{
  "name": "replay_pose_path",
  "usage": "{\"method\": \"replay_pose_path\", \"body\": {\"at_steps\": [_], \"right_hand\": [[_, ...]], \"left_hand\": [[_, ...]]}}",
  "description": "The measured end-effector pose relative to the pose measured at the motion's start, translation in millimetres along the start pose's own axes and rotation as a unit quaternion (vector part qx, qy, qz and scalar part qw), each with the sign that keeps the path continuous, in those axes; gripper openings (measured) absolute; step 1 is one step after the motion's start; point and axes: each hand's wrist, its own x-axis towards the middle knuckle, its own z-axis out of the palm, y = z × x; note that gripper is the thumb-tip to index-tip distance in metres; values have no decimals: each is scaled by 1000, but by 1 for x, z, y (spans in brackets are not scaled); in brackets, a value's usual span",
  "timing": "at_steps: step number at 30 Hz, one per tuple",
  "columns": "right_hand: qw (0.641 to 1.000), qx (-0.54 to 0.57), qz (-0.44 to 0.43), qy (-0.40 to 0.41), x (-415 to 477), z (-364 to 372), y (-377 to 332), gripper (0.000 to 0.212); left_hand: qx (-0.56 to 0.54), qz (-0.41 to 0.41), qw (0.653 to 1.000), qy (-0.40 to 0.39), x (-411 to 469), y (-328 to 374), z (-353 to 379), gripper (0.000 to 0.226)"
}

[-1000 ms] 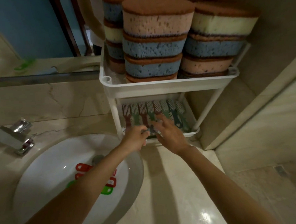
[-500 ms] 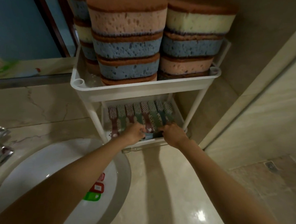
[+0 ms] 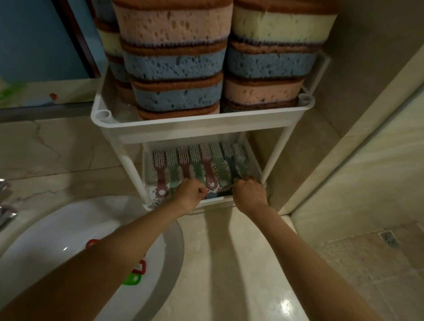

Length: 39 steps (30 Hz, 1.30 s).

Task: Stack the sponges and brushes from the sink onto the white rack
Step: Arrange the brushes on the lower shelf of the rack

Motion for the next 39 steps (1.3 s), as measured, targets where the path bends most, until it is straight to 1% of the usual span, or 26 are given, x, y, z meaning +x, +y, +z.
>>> {"method": "replay_pose_path", "body": {"at_steps": [4,6,8,10,12,14,16,18,20,22,25,28,30,31,33,36,39], "right_hand": [[1000,-7,3,0,-3,1,-4,23],[1000,-2,11,17,-8,0,-8,30],[998,20,10,58,-16,0,-17,37],[990,52,-19,133,-26,3,-30,42],[972,92,-57,207,-37,10,-45,47],[959,138,-86,231,-50,17,-63,49],[947,189,-125,227,-68,23,-86,45],[941,238,-150,189,-85,39,-111,43],[944,266,-154,123,-103,60,-138,40],[946,276,-166,38,-120,71,-164,36],[936,258,-216,-99,-140,84,-203,33],[927,211,-245,-189,-153,111,-241,31],[918,186,-248,-248,-161,131,-270,31],[912,182,-254,-267,-164,138,-286,31],[905,171,-273,-277,-171,144,-322,32],[901,172,-309,-252,-184,148,-379,32],[897,175,-336,-229,-197,147,-433,32]], "left_hand": [[-13,8,1000,-11,-7,0,-7,26],[-24,8,1000,0,-13,2,-13,29],[-39,11,999,18,-23,4,-21,32],[-63,17,997,38,-37,5,-30,33],[-103,13,994,41,-54,2,-39,31],[-141,4,989,37,-74,-7,-49,28],[-187,-15,981,54,-96,-26,-56,24],[-221,-71,969,86,-123,-52,-60,23],[-241,-146,954,104,-151,-85,-60,22],[-252,-216,937,110,-178,-120,-56,20],[-211,-286,928,110,-219,-167,-53,22],[-221,-325,911,129,-256,-207,-57,29],[-227,-348,893,172,-279,-232,-63,38],[-222,-357,886,195,-289,-244,-67,37],[-192,-374,873,247,-309,-270,-76,25],[-175,-404,839,319,-339,-307,-93,22],[-140,-406,823,372,-365,-344,-109,27]]}}
